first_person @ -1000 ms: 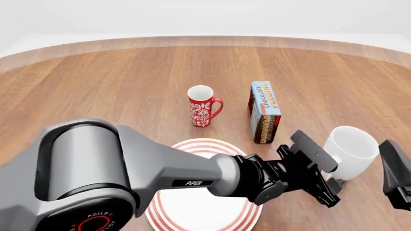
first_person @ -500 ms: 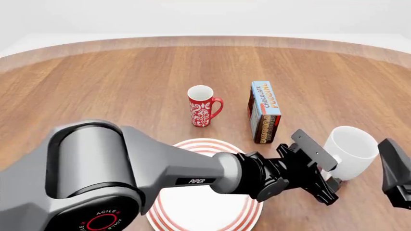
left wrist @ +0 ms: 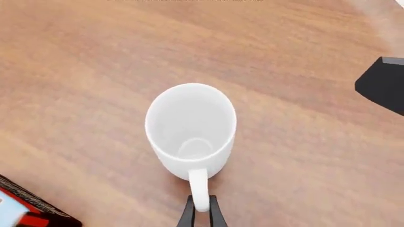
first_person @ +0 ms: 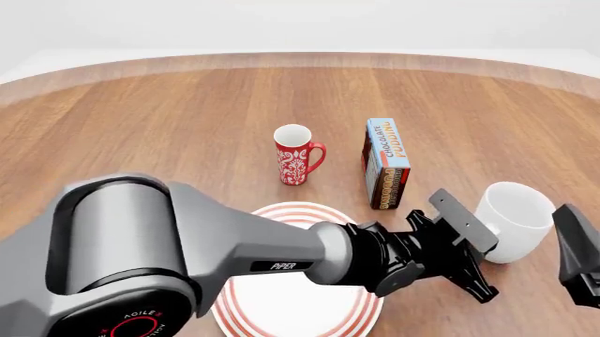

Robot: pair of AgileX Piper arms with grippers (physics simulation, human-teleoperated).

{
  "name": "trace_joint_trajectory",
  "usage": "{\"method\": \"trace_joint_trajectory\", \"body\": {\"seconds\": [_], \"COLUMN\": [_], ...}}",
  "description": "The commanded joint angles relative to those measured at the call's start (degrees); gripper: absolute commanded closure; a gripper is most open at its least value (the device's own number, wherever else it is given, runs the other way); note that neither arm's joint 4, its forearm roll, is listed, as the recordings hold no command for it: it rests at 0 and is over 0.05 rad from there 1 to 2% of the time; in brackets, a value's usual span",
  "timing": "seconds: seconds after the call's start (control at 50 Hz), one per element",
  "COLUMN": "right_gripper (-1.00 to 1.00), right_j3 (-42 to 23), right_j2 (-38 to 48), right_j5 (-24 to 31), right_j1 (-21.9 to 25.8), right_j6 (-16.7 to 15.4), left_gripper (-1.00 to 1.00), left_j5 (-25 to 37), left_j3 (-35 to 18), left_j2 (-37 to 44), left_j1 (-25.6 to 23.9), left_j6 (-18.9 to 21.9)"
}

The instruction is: Pick up the white mug and put it on the plate, and put the chocolate pudding to the right of the plate.

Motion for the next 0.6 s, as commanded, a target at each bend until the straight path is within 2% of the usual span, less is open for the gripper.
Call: {"method": "trace_joint_trajectory", "body": {"seconds": [0.02,0.6], "right_gripper": [-1.00,-1.00], "right_j3": [0.0,0.0], "right_j2": [-0.4,0.1], "right_j5": [0.4,0.0], "right_j1": [0.0,0.1], "right_j6": [0.0,-0.4], "left_gripper": [1.00,1.00], "left_j5": [-0.4,-3.9], "left_j3": [0.4,4.7], "left_j2": [-0.8,-3.6], "left_j1": [-0.1,0.3], "left_j6": [0.6,2.6]}}
